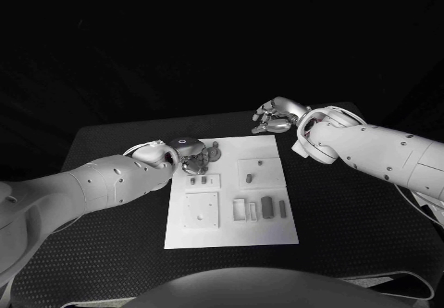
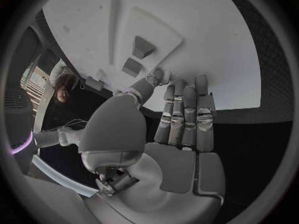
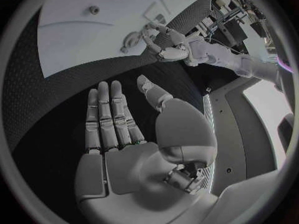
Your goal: Assemble the parts on the task board
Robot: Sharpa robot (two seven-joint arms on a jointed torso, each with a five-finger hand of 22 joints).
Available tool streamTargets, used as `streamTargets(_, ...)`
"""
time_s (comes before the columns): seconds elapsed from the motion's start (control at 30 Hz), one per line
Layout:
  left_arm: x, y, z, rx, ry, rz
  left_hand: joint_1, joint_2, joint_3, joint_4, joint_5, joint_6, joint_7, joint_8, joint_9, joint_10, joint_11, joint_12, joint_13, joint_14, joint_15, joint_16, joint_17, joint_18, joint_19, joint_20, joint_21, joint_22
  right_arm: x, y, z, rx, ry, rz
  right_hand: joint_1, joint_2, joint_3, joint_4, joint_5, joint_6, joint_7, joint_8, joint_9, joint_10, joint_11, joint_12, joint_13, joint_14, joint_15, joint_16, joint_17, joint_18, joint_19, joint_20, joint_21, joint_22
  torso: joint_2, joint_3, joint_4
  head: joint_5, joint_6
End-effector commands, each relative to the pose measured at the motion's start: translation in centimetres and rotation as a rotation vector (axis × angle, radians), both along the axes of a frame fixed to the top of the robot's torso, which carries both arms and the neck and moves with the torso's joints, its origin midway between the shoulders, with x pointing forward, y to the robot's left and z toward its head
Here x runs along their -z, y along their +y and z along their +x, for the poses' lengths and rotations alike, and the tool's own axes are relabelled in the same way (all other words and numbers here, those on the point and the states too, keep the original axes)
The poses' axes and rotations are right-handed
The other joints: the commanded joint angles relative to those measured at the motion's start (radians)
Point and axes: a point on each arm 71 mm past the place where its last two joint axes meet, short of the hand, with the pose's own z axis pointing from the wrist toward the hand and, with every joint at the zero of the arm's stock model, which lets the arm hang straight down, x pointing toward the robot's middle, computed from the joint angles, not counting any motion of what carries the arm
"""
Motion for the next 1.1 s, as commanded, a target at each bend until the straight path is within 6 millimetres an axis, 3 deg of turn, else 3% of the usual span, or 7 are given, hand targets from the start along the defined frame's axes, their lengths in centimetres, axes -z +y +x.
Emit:
streamTargets(0.03, 1.04, -0.23, -0.69, 0.005, 0.051, -0.02, 0.001, 0.011, 0.006, -0.001, 0.001, 0.01, 0.0, 0.005, 0.001, 0.01, 0.0, -0.011, -0.021, 0.009, -0.001, -0.008, -0.001, 0.017, 0.011, 0.0, -0.004, 0.008, -0.01, 0.08, -0.03, -0.011, 0.002, 0.001, -0.001, 0.006, -0.003, 0.0, 0.001, 0.009, 0.001, 0.005, -0.001, -0.011, -0.007, 0.005, -0.002, 0.007, -0.001, -0.004, 0.001, 0.009, 0.0, 0.004, -0.006, 0.001, -0.001, 0.0001, 0.0003, 0.0, 0.0)
streamTargets(0.6, 1.18, -0.24, -0.71, 0.003, 0.075, -0.018, 0.009, 0.031, 0.015, -0.006, 0.003, 0.018, -0.002, 0.004, -0.001, 0.04, -0.001, -0.062, -0.032, 0.041, -0.01, -0.03, -0.001, 0.012, 0.033, -0.01, -0.013, 0.011, -0.01, 0.07, -0.04, -0.01, 0.002, 0.001, -0.001, 0.006, -0.003, 0.0, 0.001, 0.009, 0.001, 0.005, -0.001, -0.01, -0.008, 0.007, -0.003, 0.008, -0.002, -0.005, 0.002, 0.009, 0.001, 0.004, -0.006, 0.002, -0.001, 0.0008, 0.001, 0.001, 0.0)
streamTargets(0.87, 1.13, -0.2, -0.63, 0.012, 0.053, -0.007, 0.009, 0.044, 0.02, -0.004, 0.003, 0.051, -0.016, 0.016, 0.002, 0.096, -0.014, -0.093, -0.038, 0.096, -0.026, -0.054, 0.005, 0.011, 0.072, -0.025, -0.014, 0.015, -0.02, 0.08, -0.07, -0.01, 0.002, 0.001, -0.001, 0.006, -0.003, 0.0, 0.001, 0.009, 0.001, 0.006, -0.002, -0.01, -0.008, 0.007, -0.003, 0.008, -0.002, -0.005, 0.003, 0.009, 0.001, 0.004, -0.006, 0.002, -0.001, 0.0, 0.0005, 0.002, 0.0)
streamTargets(1.1, 1.08, -0.44, -0.68, 0.03, 0.026, 0.003, 0.023, 0.04, 0.023, -0.016, 0.004, 0.083, -0.027, 0.027, 0.006, 0.142, -0.028, -0.106, -0.038, 0.133, -0.04, -0.06, 0.024, 0.01, 0.103, -0.038, -0.008, 0.021, -0.03, 0.08, -0.07, -0.01, 0.001, 0.002, -0.001, 0.006, -0.003, 0.0, 0.001, 0.009, 0.0, 0.006, -0.002, -0.01, -0.008, 0.007, -0.003, 0.008, -0.002, -0.005, 0.003, 0.009, 0.001, 0.004, -0.006, 0.002, -0.001, -0.0002, 0.0002, 0.002, 0.0)
